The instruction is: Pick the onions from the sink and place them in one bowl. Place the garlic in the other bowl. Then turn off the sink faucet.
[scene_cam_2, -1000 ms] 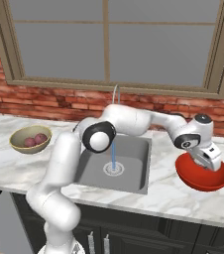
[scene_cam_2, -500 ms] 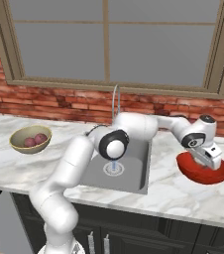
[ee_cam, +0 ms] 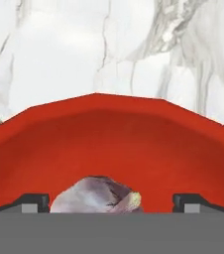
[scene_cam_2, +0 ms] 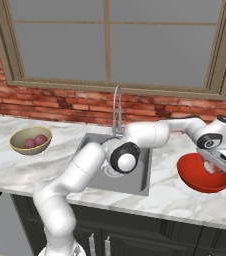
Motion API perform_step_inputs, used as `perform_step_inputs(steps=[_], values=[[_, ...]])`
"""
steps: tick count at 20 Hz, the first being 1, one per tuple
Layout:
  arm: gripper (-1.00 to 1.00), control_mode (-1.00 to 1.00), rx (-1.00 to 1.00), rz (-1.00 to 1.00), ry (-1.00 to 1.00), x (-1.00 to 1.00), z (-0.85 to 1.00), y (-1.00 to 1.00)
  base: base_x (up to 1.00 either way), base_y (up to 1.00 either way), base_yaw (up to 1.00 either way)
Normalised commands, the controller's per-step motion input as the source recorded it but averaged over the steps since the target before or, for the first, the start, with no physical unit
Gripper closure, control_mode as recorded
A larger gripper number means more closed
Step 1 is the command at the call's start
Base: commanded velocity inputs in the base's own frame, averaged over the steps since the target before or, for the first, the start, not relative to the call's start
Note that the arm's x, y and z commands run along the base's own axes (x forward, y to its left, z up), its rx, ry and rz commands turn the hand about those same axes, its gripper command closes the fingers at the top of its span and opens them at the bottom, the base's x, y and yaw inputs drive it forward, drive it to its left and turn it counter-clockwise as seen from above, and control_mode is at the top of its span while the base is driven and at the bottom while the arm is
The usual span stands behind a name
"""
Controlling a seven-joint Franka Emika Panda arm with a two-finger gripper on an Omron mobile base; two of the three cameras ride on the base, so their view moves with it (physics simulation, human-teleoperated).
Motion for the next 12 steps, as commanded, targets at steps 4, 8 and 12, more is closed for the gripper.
perform_step_inputs(steps=[4, 8, 12], values=[[-1.00, -1.00, 0.00, 0.00, 0.00, -0.45, 0.47, 0.12, 0.00, 0.00, 0.00], [-1.00, -1.00, -0.07, 0.00, -0.01, -0.49, 0.53, 0.69, 0.00, 0.00, 0.00], [-1.00, -1.00, -0.21, 0.00, -0.09, -0.89, 0.36, 1.00, 0.00, 0.00, 0.00]])
